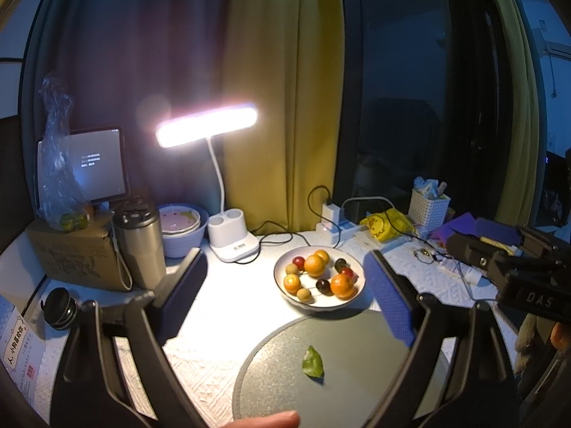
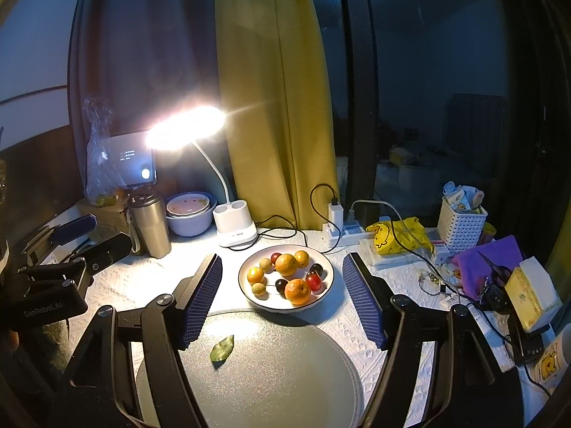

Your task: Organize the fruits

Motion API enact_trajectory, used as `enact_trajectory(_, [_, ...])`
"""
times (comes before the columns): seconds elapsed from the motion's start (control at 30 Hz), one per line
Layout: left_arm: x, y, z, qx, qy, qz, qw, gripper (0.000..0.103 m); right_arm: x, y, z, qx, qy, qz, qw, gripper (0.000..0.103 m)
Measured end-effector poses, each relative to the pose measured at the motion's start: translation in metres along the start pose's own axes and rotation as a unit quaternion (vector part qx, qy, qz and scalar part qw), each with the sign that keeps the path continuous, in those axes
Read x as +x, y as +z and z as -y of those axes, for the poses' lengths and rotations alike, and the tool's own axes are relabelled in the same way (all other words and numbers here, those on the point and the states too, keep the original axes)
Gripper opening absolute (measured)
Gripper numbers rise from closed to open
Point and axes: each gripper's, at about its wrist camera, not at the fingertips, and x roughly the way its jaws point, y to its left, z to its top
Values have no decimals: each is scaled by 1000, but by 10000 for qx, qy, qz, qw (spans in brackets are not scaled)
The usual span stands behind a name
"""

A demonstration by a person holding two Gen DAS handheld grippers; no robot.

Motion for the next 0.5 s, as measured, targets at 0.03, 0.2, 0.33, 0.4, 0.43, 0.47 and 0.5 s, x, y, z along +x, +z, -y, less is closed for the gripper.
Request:
enact_trajectory(0.03, [0, 0, 0, 4, -9, 3, 10000, 90, 0, 0, 0, 0, -1, 0, 10000, 73])
enact_trajectory(0.2, [1, -1, 1, 15, -37, 2, 10000, 90, 1, -1, 1, 2, 1, 0, 10000, 73])
enact_trajectory(0.33, [2, -1, 1, 22, -44, 3, 10000, 90, 2, -1, 1, -4, 3, -1, 10000, 73])
enact_trajectory(0.4, [2, -1, 2, 26, -40, 1, 10000, 90, 2, -1, 1, 0, 3, -1, 10000, 73])
enact_trajectory(0.43, [2, -1, 2, 19, -42, 5, 10000, 90, 2, -1, 1, -2, 3, -2, 10000, 73])
enact_trajectory(0.47, [2, -1, 2, 21, -40, 4, 10000, 90, 2, -1, 1, -5, 2, -5, 10000, 73])
enact_trajectory(0.5, [2, -1, 2, 23, -43, 6, 10000, 90, 2, -1, 1, -5, 2, -8, 10000, 73])
